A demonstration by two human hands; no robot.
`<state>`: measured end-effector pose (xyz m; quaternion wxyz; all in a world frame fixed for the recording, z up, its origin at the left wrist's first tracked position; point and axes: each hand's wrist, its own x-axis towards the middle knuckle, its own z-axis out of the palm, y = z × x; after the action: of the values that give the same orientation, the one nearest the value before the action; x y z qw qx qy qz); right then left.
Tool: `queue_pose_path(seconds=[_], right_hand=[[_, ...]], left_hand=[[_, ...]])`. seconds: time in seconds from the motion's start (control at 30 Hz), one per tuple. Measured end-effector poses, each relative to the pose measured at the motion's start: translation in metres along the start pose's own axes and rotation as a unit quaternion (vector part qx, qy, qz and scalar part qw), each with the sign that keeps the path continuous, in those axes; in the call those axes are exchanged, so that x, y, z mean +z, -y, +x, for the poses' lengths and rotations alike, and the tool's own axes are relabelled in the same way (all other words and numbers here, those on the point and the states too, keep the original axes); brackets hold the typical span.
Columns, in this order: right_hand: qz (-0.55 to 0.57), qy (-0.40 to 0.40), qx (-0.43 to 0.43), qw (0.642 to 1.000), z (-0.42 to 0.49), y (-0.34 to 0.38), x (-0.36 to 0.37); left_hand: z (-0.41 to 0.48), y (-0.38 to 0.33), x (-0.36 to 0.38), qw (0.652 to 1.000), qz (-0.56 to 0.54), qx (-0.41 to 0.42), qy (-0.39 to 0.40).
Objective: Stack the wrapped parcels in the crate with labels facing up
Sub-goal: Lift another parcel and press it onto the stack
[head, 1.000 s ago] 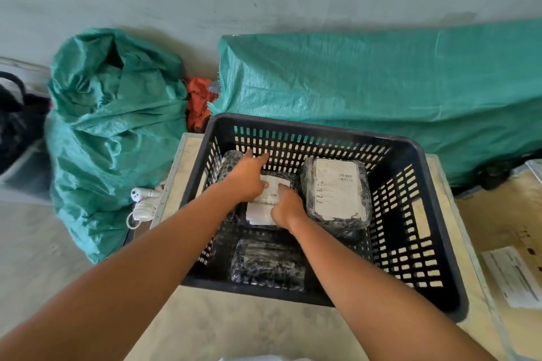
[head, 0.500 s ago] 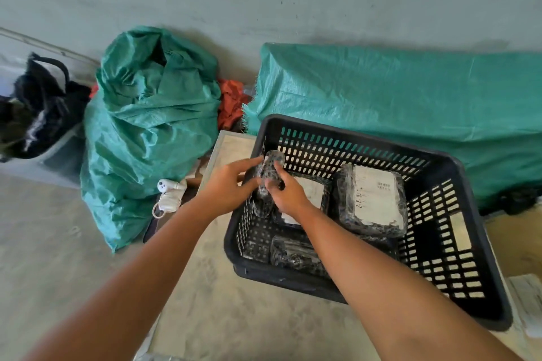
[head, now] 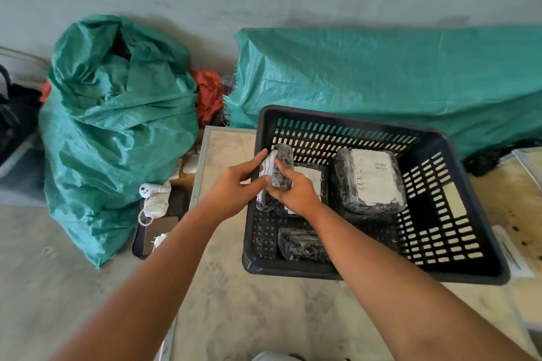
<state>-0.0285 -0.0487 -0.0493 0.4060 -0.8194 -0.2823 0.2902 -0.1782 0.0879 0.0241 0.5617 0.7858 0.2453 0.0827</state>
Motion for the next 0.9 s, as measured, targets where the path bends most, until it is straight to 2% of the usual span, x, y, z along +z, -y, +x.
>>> queue_pose_path(seconds=[0.27,0.43,0.5,0.6,0.67,0.73,0.83,0.9], right_hand=[[0.065,-0.059,0.000,0.996,-0.002,0.003,-0.029],[0.030,-0.035,-0.047,0.998,-0.027,0.005,-0.077],[0.048,-0.029,-0.065,0.996,-0.040,0.012,-0.098],[0.056,-0.028,-0.098,0.993,-0.057,0.027,-0.134],[0.045,-0.019,-0.113,0.992,-0.067,0.042,-0.160],[0.047,0.000,-0.130,0.990,-0.075,0.058,-0.188],[0.066,0.041,-0.157,0.985,-0.084,0.084,-0.226],[0.085,0.065,-0.183,0.977,-0.089,0.099,-0.245]], left_hand=[[-0.003,-0.004,0.002,0.999,-0.037,-0.019,0.010],[-0.007,-0.015,0.003,0.999,-0.032,-0.036,0.009],[-0.008,-0.024,0.004,0.999,0.010,-0.041,0.001],[-0.009,-0.048,0.004,0.989,0.141,-0.041,-0.018],[-0.009,-0.068,0.007,0.987,0.159,0.005,-0.016],[-0.008,-0.090,0.013,0.991,0.124,0.049,-0.001],[-0.005,-0.122,0.022,0.996,0.015,0.089,0.010],[-0.001,-0.137,0.024,0.992,-0.060,0.104,0.046]])
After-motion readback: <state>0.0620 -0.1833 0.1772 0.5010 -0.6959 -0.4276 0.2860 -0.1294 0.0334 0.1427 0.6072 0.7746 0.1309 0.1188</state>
